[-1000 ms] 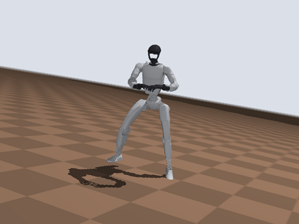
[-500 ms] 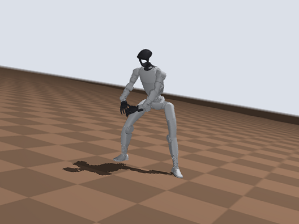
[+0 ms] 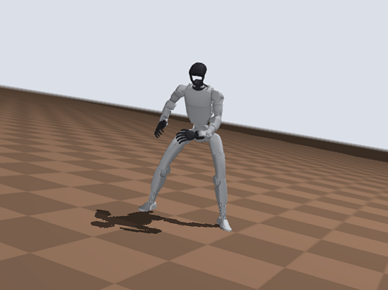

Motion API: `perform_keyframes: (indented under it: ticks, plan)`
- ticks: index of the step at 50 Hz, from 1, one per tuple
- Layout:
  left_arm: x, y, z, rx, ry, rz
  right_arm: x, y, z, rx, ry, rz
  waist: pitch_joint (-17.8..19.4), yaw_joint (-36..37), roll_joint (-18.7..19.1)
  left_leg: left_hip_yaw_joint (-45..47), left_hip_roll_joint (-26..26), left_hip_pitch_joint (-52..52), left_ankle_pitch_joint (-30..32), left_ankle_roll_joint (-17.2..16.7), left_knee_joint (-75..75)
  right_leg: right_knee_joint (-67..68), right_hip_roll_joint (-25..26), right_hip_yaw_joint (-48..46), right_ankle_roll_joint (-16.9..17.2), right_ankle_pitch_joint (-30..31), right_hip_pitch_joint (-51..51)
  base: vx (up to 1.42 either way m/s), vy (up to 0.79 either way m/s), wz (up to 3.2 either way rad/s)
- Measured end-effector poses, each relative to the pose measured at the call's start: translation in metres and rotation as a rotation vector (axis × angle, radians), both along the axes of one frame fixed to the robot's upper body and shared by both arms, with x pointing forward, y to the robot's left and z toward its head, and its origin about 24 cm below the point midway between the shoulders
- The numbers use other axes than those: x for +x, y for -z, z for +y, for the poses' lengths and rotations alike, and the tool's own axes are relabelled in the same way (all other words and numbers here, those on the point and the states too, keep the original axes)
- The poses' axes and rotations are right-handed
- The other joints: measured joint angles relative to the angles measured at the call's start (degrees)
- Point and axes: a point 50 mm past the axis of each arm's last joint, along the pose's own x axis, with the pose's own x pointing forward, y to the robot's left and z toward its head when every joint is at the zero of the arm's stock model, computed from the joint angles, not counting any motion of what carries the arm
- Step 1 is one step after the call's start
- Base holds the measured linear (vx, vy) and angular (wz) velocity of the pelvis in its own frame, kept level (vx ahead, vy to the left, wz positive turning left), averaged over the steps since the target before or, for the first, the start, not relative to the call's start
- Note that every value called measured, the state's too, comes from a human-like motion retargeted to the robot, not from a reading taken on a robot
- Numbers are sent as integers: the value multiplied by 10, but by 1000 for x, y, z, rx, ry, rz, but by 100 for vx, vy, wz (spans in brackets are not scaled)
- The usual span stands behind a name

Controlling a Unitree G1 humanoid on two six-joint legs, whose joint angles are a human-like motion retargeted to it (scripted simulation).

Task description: Kungfu

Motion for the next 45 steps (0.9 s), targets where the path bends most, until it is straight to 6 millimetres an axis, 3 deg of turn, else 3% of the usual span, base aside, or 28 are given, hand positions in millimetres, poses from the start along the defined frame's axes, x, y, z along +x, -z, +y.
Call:
perform_keyframes:
  ticks: [5,7,9,11,14,15,16,18,20,23,26,30,37,41,45]
  plan:
    - [-1,-61,9,-201,38,-171,-23,-8,-32,191,125,99,-15,28,-22,-72,-11,-55,-53,0,120,-90,-27,-29,26,45,93,48,44,32]
    - [-9,-84,-2,-286,109,-229,-28,4,-38,271,196,161,-22,52,-25,-103,-23,-75,-79,0,173,-133,-40,-57,37,69,148,60,62,52]
    - [-22,-106,-19,-363,202,-276,-29,29,-32,374,281,212,-33,85,-22,-132,-35,-100,-104,0,220,-180,-45,-95,43,100,203,56,54,49]
    - [-38,-125,-36,-413,296,-309,-20,64,-8,519,367,264,-48,127,-15,-155,-31,-125,-131,0,266,-229,-32,-143,44,136,254,55,60,20]
    - [-62,-147,-48,-433,404,-378,16,112,57,842,470,397,-79,184,-25,-172,-34,-162,-177,0,332,-280,-24,-209,44,173,293,41,56,10]
    - [-70,-154,-48,-429,427,-418,33,119,78,967,473,463,-90,201,-34,-177,-38,-178,-190,0,350,-291,-24,-228,44,182,291,14,29,-11]
    - [-76,-159,-47,-440,431,-462,48,126,88,1083,469,600,-95,217,-42,-177,-37,-189,-200,0,363,-293,-26,-234,44,184,283,8,26,-29]
    - [-87,-168,-47,-487,446,-534,55,136,116,1355,446,941,-100,257,-60,-183,-38,-209,-218,1,390,-289,-29,-236,44,191,264,17,32,-53]
    - [-97,-173,-50,-530,483,-581,65,128,126,1567,402,969,-102,291,-80,-185,-37,-227,-234,6,416,-284,-35,-244,44,197,253,23,20,-32]
    - [-100,-170,-47,-527,486,-595,93,103,137,1693,324,743,-85,298,-96,-178,-41,-220,-248,17,436,-284,-47,-248,44,202,268,16,7,-2]
    - [-96,-164,-38,-535,451,-563,105,84,169,1660,104,740,-74,289,-93,-182,-30,-214,-248,19,442,-286,-36,-241,44,203,278,5,-5,-32]
    - [-89,-160,-21,-533,400,-537,100,79,198,1533,-192,899,-74,270,-92,-184,-12,-212,-240,22,435,-278,-21,-220,44,202,261,-2,-14,-46]
    - [-75,-146,14,-558,232,-497,97,82,204,1409,-205,925,-66,252,-82,-164,35,-163,-209,4,381,-266,-5,-214,44,185,230,-11,-27,-57]
    - [-70,-119,49,-655,48,-404,100,75,208,1241,-358,872,-54,216,-69,-103,32,-79,-186,1,311,-197,-46,-157,31,152,183,-13,-7,-30]
    - [-70,-70,92,-746,-223,-234,132,29,205,1025,-609,701,-63,164,-53,-48,15,-17,-142,0,219,-140,-71,-117,8,137,113,-28,-22,-35]
